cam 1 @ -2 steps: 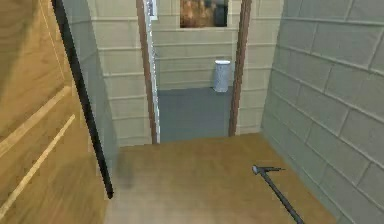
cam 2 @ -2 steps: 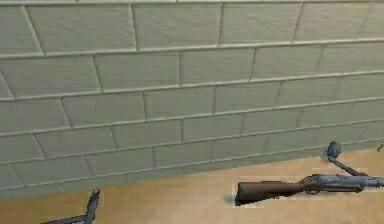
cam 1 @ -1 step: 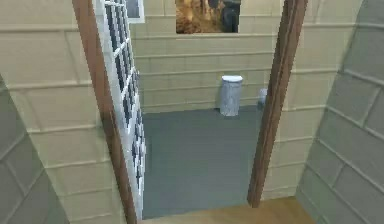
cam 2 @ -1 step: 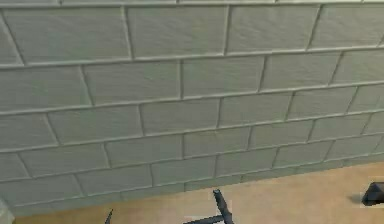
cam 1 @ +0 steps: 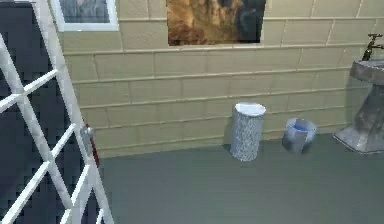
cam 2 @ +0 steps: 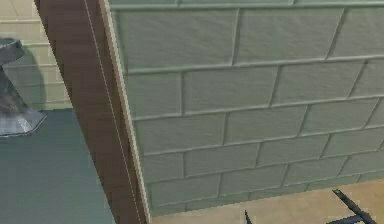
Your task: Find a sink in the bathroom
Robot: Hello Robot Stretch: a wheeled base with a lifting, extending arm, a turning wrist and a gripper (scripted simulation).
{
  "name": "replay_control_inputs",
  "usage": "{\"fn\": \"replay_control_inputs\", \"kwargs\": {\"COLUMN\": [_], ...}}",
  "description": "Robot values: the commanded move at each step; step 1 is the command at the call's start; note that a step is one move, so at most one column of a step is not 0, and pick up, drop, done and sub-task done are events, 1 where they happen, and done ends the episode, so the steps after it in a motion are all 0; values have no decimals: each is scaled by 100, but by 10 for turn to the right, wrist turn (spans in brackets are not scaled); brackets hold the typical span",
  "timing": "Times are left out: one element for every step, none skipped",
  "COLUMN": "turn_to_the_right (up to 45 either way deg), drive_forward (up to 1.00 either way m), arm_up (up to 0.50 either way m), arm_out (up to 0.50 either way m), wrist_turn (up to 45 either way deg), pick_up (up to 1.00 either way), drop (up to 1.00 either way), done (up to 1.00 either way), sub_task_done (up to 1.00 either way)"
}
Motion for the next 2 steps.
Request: {"fn": "replay_control_inputs", "kwargs": {"turn_to_the_right": [90, 30], "drive_forward": [0, 0], "arm_up": [0, 0], "arm_out": [0, 0], "wrist_turn": [0, 0], "pick_up": [0, 0], "drop": [0, 0], "done": [0, 0], "sub_task_done": [0, 0]}}
